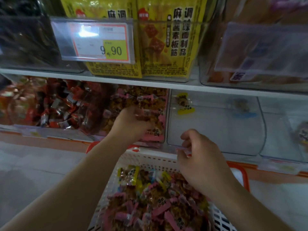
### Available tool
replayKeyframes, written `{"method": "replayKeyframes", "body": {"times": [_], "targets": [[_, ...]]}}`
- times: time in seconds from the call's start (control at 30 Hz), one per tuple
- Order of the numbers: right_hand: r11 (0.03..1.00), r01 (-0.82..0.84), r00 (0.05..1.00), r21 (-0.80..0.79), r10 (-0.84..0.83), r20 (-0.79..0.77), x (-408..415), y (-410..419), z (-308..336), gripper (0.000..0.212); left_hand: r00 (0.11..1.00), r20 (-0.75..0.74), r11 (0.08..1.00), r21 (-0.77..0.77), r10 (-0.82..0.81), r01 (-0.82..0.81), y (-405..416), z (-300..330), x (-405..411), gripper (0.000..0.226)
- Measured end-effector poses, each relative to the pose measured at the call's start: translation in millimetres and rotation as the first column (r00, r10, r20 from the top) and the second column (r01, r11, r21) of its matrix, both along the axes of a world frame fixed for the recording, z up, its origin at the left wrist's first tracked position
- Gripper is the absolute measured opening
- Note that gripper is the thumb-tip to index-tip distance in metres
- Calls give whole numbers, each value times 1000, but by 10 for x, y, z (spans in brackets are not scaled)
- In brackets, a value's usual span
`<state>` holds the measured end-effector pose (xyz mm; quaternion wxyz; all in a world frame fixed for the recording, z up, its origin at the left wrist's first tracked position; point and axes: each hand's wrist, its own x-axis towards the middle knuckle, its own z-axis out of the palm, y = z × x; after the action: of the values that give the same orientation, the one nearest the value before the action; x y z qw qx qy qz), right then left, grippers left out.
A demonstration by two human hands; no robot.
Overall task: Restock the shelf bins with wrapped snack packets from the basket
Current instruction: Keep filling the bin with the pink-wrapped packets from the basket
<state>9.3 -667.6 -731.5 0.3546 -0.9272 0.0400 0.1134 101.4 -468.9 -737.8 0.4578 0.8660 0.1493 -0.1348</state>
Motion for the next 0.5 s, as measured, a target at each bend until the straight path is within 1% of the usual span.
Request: {"method": "replayKeyframes", "body": {"times": [0.07, 0.1, 0.13, 0.2, 0.3, 0.33, 0.4, 0.5], "targets": [[1000, -11, 1000, -20, 11, 10, 17, 8, -9, 38, 997, -50, 996, 72, -56, 60, -69, -145, 105, 23], [999, -14, 1000, -31, 15, 17, 23, 12, -13, 38, 995, -49, 989, 115, -83, 88, -94, -198, 128, 12], [999, -17, 1000, -41, 18, 21, 29, 13, -18, 39, 993, -39, 979, 163, -114, 119, -102, -247, 141, 8], [999, -19, 1000, -50, 20, 21, 37, 16, -26, 38, 985, -2, 944, 282, -175, 168, -108, -308, 141, 10], [998, -24, 999, -60, 25, 27, 40, 28, -31, 37, 974, 70, 897, 410, -214, 167, -97, -372, 125, 7], [998, -24, 999, -64, 26, 30, 38, 33, -29, 37, 974, 83, 884, 442, -210, 153, -89, -398, 124, 5], [997, -21, 999, -70, 22, 26, 33, 44, -19, 37, 975, 87, 857, 496, -207, 138, -72, -448, 117, 12], [997, -21, 1000, -75, 22, 16, 34, 48, -7, 37, 973, 90, 835, 534, -214, 135, -60, -467, 99, 20]]}}
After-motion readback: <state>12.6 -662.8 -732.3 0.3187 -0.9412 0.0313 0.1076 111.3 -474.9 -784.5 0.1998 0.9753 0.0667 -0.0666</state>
